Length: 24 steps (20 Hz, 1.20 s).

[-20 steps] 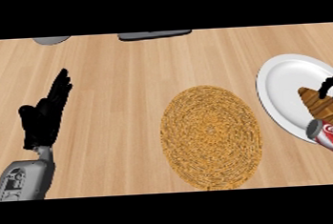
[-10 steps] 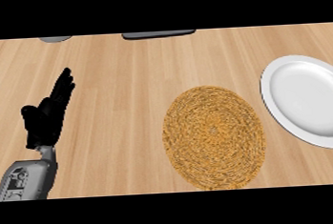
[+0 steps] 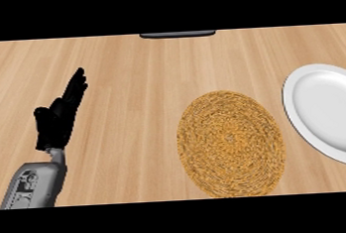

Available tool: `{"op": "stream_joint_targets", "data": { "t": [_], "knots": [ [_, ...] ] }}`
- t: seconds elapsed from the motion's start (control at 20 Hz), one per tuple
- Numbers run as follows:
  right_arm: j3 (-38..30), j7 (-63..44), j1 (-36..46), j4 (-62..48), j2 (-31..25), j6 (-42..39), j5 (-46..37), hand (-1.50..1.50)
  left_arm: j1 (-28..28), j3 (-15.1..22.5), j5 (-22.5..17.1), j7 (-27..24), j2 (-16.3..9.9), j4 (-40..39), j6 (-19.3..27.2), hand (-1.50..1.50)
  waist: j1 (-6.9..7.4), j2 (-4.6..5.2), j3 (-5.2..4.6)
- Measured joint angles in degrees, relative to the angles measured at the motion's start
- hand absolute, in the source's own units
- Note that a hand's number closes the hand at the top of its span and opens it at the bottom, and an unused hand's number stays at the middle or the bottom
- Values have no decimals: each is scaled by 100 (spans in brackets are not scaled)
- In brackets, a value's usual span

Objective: Pick the croissant from the placemat and place it in the plate

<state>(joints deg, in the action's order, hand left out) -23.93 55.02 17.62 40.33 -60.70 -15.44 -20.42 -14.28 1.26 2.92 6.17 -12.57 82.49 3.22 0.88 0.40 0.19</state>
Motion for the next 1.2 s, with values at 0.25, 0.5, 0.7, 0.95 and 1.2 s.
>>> {"op": "stream_joint_targets", "data": {
  "t": [0.25, 0.5, 0.7, 0.95, 1.2],
  "knots": [
    [504, -56, 415, -151, 285, -44, -106, 150, -117, -44, -35, 47, -24, -52, -89, 0, 49, -1, -8],
    [1033, -339, 878, -43, 780, -27, -310, 150, -156, -25, 12, 90, 43, -80, -81, 0, 27, -14, -14],
    [1503, -630, 953, 246, 1258, 495, -810, 150, -142, -57, 75, 65, 47, -108, -55, 0, -1, -24, -18],
    [1893, -1090, 1159, -33, 1812, 806, -1306, -150, -226, -19, 193, 64, 164, -178, 38, 0, -5, -19, -18],
    [1965, -1172, 1389, -742, 2212, 732, -1446, -150, -219, -109, 149, 86, 140, -155, -37, 0, 7, -14, -18]
  ]
}}
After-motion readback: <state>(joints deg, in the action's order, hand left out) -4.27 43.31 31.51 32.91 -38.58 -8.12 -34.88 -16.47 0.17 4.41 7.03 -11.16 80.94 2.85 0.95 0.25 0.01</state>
